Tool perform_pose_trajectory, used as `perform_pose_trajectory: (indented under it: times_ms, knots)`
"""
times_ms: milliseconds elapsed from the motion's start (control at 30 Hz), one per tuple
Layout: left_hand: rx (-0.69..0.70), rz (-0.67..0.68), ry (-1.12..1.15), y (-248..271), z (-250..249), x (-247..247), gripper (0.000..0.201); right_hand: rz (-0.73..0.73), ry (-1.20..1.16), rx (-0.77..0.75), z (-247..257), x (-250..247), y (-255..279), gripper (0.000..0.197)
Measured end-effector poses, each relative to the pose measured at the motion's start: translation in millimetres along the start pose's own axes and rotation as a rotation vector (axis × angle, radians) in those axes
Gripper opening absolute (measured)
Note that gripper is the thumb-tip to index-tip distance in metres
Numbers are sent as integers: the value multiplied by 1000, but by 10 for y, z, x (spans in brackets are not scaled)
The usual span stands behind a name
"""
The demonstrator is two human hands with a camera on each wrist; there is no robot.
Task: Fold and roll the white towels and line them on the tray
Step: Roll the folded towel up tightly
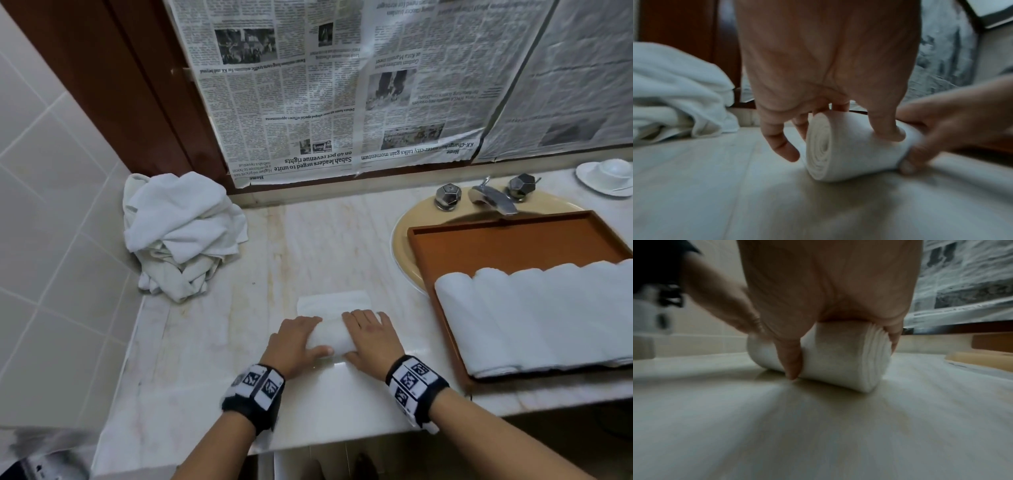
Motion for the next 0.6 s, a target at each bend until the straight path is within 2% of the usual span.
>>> perform_pose_trajectory:
  times_ms: [67, 167, 233, 333, 433, 500, 600]
  knots:
    - [16, -76, -133, 133, -61, 83, 78, 113, -55, -5, -58, -92, -73, 72]
    - [46, -128, -202, 212, -85, 155, 76, 229, -146, -9, -120, -177, -130, 64]
    - [39, -73, -156, 163, -38, 131, 71, 288, -206, 15, -127, -181, -75, 69]
    - [30, 102, 12, 51, 17, -22, 70, 291, -391, 64, -160, -131, 67, 79]
    - [-29, 241, 133, -53, 35, -148, 68, 244, -485, 27, -228, -156, 54, 67]
    - [-73, 258, 147, -133, 44, -201, 69, 226, -479, 34, -291, -182, -40, 64]
    - [-138, 205, 111, -223, 68, -240, 80, 249, -474, 121, -374, -232, -179, 71]
Point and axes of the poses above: each hand's wrist, its own y-axis away from the middle knuckle, its own x-axis out of the palm, z = x × y, the point moved 2 cm from there along -y, towards the middle knuckle, and after that the axes turned 1 degree about x, right-handed, at the moved point
